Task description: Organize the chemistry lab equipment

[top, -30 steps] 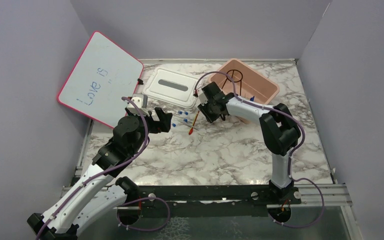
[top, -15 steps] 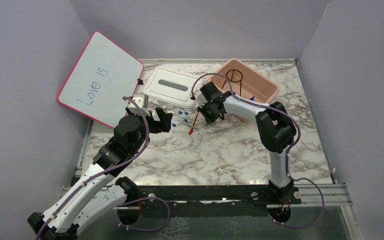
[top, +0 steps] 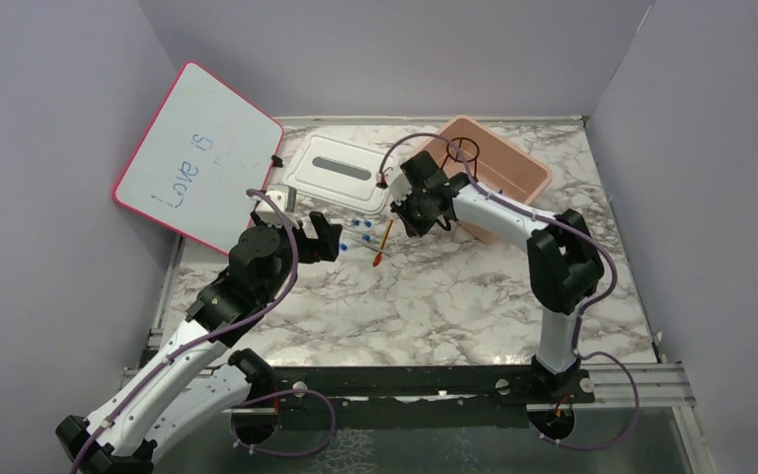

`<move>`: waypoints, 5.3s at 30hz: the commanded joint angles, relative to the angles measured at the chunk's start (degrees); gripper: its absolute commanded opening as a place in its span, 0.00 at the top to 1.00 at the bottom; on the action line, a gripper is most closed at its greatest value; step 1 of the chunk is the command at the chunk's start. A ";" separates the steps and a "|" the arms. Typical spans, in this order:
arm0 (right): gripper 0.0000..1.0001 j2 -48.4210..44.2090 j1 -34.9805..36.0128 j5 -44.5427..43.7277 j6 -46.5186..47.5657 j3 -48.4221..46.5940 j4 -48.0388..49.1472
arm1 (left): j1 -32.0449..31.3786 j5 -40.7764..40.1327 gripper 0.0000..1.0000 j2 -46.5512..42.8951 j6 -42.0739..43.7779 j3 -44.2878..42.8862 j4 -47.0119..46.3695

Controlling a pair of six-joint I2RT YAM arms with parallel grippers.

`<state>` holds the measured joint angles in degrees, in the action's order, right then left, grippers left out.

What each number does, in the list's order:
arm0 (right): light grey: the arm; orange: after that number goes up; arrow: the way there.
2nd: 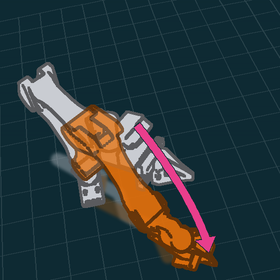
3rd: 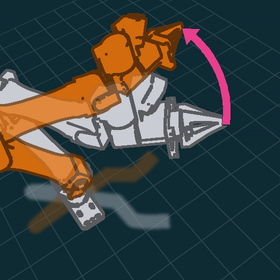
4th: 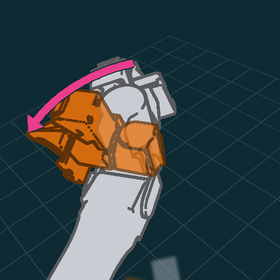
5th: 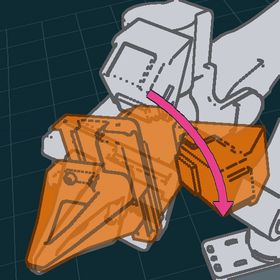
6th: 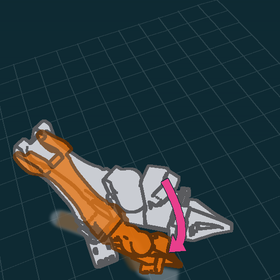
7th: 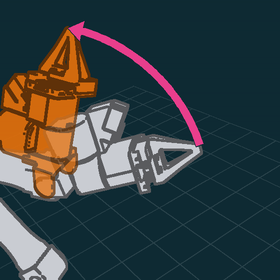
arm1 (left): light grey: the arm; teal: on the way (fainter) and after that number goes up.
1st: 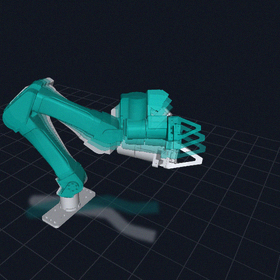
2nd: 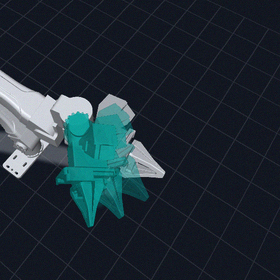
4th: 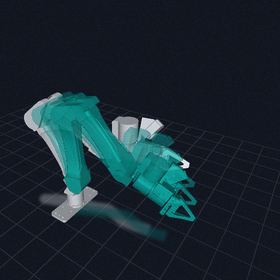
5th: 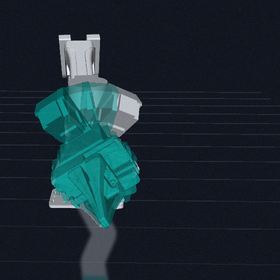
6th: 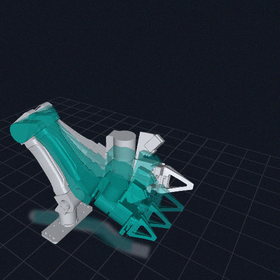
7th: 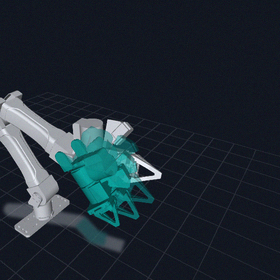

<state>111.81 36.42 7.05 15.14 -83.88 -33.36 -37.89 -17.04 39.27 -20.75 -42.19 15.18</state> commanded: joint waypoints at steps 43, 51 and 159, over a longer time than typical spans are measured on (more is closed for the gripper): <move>0.97 0.62 -23.11 16.31 11.76 -6.35 -3.44 | -0.13 2.45 0.09 0.28 -1.88 0.09 -1.28; 0.91 2.24 -23.15 16.60 11.80 -6.32 -4.13 | -0.17 2.54 0.09 0.84 -1.83 -0.08 -1.38; 0.98 -16.73 10.20 2.65 -13.93 21.79 43.91 | -0.16 0.95 0.09 -1.80 -2.38 1.86 -1.39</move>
<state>98.24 46.17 9.89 2.57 -64.82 0.45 -37.89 -16.01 38.17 -22.31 -40.66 14.28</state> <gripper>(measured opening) 0.075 0.907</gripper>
